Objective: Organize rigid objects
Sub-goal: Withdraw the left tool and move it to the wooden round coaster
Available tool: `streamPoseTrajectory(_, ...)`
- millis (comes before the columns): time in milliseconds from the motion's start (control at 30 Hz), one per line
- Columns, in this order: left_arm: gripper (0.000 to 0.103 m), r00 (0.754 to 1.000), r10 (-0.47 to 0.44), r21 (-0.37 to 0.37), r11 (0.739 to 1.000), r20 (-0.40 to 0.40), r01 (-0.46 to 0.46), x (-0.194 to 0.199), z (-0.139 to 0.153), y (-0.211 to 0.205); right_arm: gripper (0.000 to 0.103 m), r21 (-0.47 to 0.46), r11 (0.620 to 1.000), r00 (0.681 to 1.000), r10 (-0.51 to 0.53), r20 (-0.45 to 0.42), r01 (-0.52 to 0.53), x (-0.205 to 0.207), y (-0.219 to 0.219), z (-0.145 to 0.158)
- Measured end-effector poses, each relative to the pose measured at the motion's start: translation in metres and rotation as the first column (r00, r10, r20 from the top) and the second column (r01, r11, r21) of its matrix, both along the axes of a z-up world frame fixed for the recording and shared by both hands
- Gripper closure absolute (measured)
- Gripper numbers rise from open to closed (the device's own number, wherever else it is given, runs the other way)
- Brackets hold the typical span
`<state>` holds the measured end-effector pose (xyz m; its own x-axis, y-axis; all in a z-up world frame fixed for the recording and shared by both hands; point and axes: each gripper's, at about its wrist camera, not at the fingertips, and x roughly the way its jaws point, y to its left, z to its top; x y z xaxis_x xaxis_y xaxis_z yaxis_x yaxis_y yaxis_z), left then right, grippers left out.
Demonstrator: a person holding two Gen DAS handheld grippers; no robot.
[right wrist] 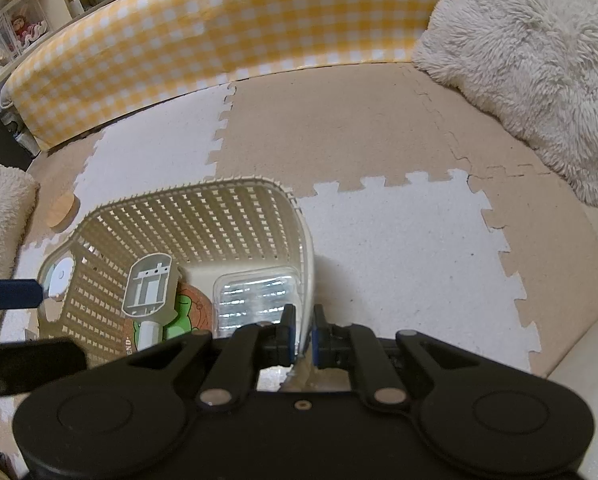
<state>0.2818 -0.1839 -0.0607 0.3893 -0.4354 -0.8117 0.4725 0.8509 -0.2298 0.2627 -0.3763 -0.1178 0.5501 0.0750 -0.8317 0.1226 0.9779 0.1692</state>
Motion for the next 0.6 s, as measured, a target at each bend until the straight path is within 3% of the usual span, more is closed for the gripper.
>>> streamPoseTrajectory(300, 0.000, 0.998, 0.002, -0.010, 1.000, 0.057, -0.002, -0.021, 0.020, 0.011, 0.095, -0.002, 1.000, 1.000, 0.001, 0.000, -0.001, 0.000, 0.000, 0.000)
streamPoseTrajectory(600, 0.000, 0.991, 0.067, -0.041, 0.997, 0.118, -0.063, -0.035, 0.038, 0.046, 0.095, -0.002, 1.000, 1.000, 0.000, 0.000, 0.000, 0.000, 0.000, 0.000)
